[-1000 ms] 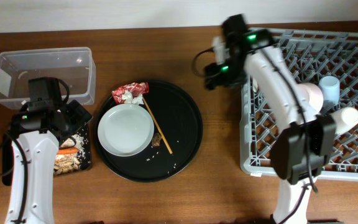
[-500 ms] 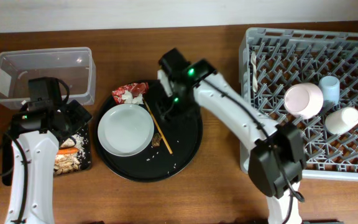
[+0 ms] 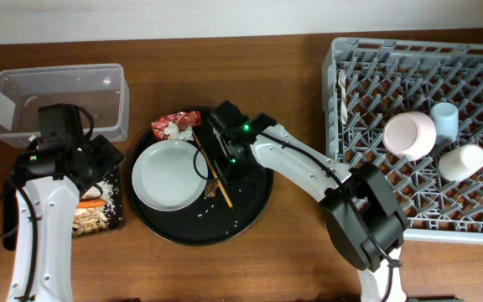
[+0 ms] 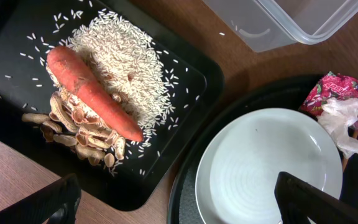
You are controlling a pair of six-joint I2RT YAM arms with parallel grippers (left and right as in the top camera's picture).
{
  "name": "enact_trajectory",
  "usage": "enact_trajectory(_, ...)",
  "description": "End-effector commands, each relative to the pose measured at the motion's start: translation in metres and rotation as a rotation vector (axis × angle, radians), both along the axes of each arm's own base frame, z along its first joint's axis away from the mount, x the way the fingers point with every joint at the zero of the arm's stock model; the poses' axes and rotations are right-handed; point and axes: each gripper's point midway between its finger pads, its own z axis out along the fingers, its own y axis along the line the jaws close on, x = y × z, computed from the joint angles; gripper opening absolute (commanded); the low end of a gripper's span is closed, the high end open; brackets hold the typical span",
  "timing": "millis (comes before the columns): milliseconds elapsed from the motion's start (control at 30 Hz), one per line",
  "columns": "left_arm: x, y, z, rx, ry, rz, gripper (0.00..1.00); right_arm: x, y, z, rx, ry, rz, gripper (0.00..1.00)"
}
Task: Sort waste into correct bins and load items into the dishwasher rack
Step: 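Lower the right gripper onto the wooden chopstick and grasp it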
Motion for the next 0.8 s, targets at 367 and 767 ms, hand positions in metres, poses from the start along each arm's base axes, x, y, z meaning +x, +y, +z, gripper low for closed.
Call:
enact_trajectory(367,0.003,0.002,0.011,0.008,-0.033,-0.001,0.99,-0.04,0.016,-0.026,-0.096,-0.042,0.077,0.45)
enact_trajectory(767,0.003,0.002,0.011,0.008,-0.033,-0.001,0.99,-0.027,0.012,-0.028,-0.141,-0.125,0.053,0.41)
